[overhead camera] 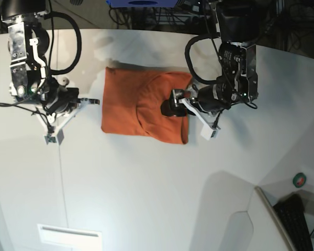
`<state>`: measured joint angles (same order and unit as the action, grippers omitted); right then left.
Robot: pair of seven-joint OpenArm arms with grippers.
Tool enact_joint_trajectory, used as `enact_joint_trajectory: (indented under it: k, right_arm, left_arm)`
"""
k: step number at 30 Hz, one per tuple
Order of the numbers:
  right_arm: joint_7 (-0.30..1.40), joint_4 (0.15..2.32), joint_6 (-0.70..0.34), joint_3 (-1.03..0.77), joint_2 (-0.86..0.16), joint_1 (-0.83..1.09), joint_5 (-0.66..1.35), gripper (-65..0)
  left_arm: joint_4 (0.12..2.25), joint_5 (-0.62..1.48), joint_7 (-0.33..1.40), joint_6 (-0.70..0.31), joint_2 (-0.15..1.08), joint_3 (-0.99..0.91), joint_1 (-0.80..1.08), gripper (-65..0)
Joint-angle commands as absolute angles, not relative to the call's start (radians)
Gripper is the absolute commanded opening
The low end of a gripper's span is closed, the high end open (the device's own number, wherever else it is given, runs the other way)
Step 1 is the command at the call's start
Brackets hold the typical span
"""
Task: Layout the t-shirt on the table in an organized manner, then fold the t-shirt properly
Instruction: 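Drag and rotate the folded shirt with the left gripper to square it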
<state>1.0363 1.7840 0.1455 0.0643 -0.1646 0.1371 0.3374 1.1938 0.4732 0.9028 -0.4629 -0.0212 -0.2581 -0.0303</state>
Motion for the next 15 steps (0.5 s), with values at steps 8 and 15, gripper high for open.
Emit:
enact_joint_trajectory:
  k: [8,15]
  right_arm:
    - [1.007,1.797,0.139,0.054,-0.173,0.125,0.340,-65.0]
    - [0.955,1.794,0.139,-0.033,-0.185,0.148,0.338,-65.0]
  left_arm:
    - [1.118,0.458,0.924,-0.455,0.018,-0.245,-0.094,-64.0]
    - [1.055,0.463,0.972,-0.456,0.145,0.084,-0.177,-65.0]
